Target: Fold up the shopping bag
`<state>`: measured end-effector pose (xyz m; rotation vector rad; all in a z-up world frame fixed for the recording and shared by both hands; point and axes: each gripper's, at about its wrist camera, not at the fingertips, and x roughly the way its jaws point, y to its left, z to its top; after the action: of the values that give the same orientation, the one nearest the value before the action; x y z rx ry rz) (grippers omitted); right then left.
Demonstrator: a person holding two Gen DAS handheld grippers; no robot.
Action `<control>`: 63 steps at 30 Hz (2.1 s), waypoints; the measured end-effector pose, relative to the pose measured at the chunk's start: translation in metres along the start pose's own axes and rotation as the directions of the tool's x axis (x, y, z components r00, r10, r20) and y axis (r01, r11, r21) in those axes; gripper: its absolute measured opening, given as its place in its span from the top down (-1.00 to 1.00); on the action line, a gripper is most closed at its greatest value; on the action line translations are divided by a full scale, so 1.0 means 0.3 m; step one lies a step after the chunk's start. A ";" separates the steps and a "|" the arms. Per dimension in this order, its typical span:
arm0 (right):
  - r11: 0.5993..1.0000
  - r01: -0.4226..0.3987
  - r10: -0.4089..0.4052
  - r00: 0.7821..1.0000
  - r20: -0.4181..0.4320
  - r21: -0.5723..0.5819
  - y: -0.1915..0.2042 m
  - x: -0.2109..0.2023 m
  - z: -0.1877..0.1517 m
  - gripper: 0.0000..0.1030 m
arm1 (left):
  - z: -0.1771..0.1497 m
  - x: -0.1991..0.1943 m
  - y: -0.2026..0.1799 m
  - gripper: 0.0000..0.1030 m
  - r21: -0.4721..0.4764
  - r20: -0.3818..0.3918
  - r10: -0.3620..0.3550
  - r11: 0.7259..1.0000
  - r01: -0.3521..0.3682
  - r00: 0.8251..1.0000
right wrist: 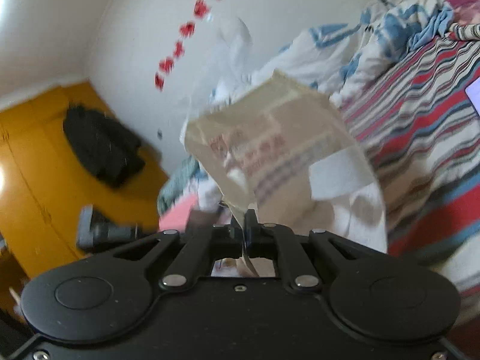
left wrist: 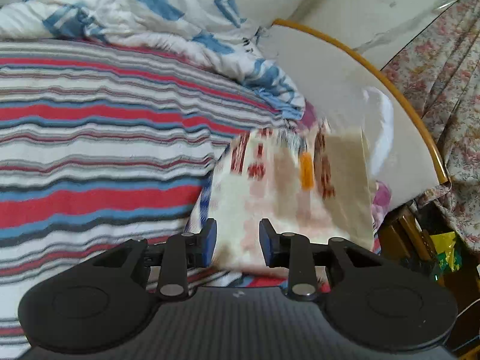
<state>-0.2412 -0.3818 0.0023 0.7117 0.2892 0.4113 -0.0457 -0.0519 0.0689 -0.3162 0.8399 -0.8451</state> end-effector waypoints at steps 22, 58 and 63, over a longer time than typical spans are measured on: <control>0.945 0.325 -0.322 0.944 0.070 -0.042 0.093 -0.304 0.024 -0.43 | -0.189 0.244 -0.264 0.43 0.325 -0.354 -0.097 0.920 0.219 0.930; 0.879 0.476 -0.476 0.880 0.006 -0.031 0.117 -0.309 -0.006 0.38 | -0.137 0.245 -0.263 0.43 0.409 -0.189 0.018 0.911 0.062 0.982; 0.918 0.351 -0.374 0.921 -0.111 -0.185 0.209 -0.111 -0.053 0.01 | 0.029 0.102 -0.228 0.42 0.287 -0.094 -0.112 0.948 0.135 0.989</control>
<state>-0.2933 -0.3452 0.0374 0.4546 0.5108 0.1277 -0.0638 -0.1197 0.0964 -0.0752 0.7584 -1.0909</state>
